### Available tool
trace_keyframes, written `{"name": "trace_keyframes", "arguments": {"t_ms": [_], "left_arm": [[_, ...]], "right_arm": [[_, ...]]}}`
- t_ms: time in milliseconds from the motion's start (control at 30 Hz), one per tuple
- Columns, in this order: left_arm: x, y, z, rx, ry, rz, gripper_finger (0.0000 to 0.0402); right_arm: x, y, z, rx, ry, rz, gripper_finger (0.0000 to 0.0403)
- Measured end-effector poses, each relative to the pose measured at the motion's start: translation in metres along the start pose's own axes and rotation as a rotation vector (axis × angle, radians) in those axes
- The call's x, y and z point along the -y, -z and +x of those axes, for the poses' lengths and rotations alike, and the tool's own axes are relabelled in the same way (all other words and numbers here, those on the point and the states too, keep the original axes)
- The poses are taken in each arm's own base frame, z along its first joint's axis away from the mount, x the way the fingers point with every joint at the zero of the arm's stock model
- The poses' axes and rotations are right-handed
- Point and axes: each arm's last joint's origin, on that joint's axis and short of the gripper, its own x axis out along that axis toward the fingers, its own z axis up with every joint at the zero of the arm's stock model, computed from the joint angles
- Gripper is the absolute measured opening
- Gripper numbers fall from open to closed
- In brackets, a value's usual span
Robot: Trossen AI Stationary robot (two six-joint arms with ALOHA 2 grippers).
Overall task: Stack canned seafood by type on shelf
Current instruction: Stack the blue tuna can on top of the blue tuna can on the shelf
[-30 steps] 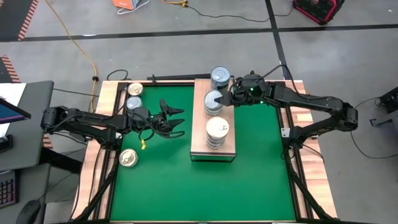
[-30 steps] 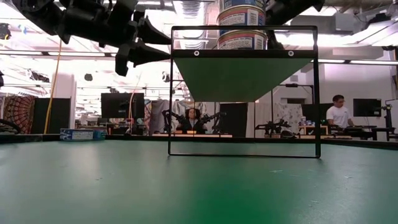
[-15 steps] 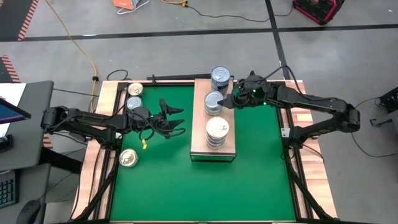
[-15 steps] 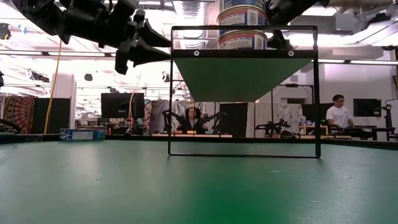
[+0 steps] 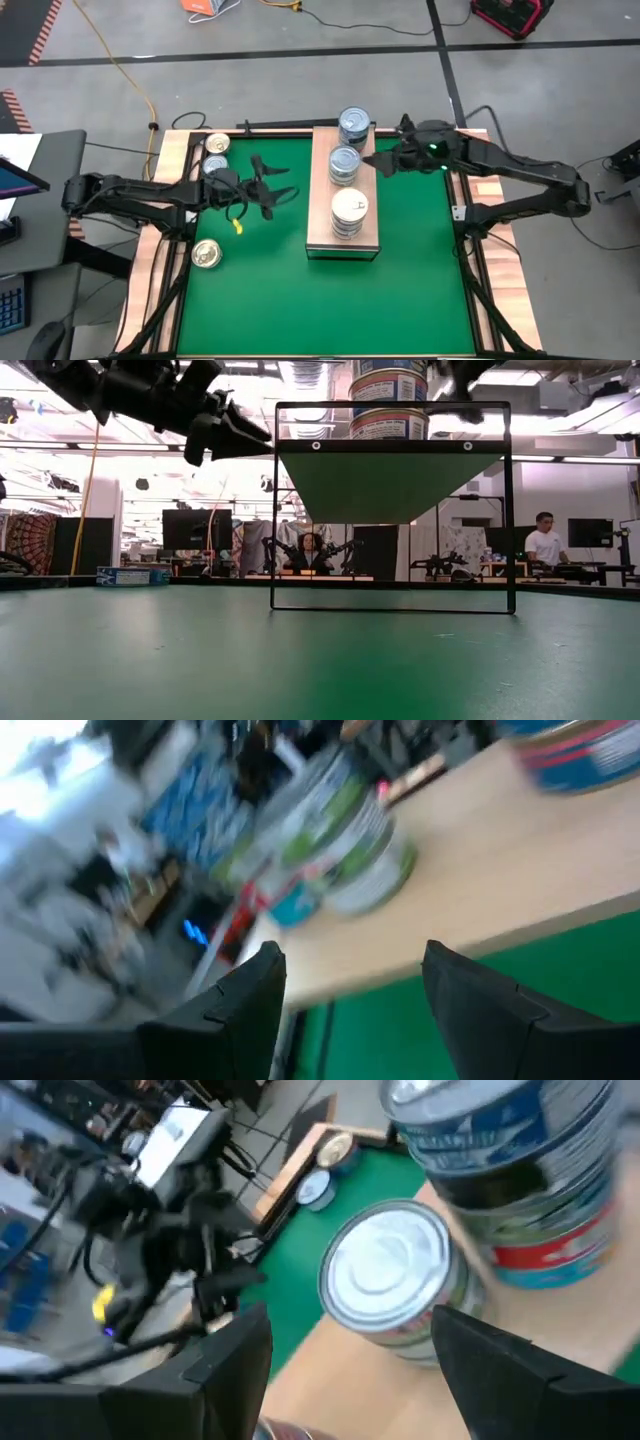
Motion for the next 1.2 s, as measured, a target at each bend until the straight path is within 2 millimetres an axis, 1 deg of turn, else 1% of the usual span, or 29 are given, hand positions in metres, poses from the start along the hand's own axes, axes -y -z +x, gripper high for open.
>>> {"name": "trace_keyframes", "arguments": {"t_ms": [67,167,267,367,500,600,667,767,833,900,967,1100,1200], "left_arm": [[-0.009,0.002,-0.001,-0.073,0.012,-0.081,0.0224],[-0.02,0.009,-0.001,-0.224,0.038,-0.208,0.0224],[-0.026,0.023,-0.003,-0.383,0.028,-0.31,0.0224],[-0.037,0.034,-0.005,-0.508,-0.049,-0.411,0.0224],[-0.048,0.054,-0.008,-0.677,-0.151,-0.509,0.0224],[-0.052,0.072,-0.005,-0.804,-0.18,-0.543,0.0224],[-0.053,0.087,-0.002,-0.911,-0.192,-0.539,0.0224],[-0.057,0.109,0.001,-1.087,-0.212,-0.525,0.0224],[-0.059,0.12,0.001,-1.207,-0.207,-0.524,0.0224],[-0.06,0.129,0.001,-1.311,-0.205,-0.52,0.0224],[-0.061,0.134,0.001,-1.374,-0.218,-0.509,0.0224],[-0.061,0.138,0.003,-1.445,-0.243,-0.474,0.0224],[-0.058,0.14,0.001,-1.483,-0.239,-0.478,0.0224]], "right_arm": [[-0.003,0.002,-0.016,0.035,0.016,-0.083,0.0297],[-0.002,0.013,-0.032,0.037,0.07,-0.232,0.0297],[0.001,0.029,-0.039,0.032,0.114,-0.35,0.0297],[0.002,0.04,-0.045,0.077,0.138,-0.463,0.0297],[-0.004,0.053,-0.048,0.261,0.133,-0.603,0.0297],[-0.006,0.066,-0.04,0.386,0.093,-0.725,0.0297],[-0.004,0.071,-0.035,0.457,0.068,-0.781,0.0297],[0.0,0.074,-0.032,0.515,0.063,-0.805,0.0297],[0.004,0.077,-0.03,0.501,0.078,-0.823,0.0297],[0.004,0.076,-0.031,0.504,0.086,-0.837,0.0297],[0.005,0.075,-0.035,0.513,0.082,-0.833,0.0297],[0.005,0.071,-0.043,0.543,0.071,-0.825,0.0297],[0.006,0.071,-0.045,0.543,0.07,-0.825,0.0297]]}}
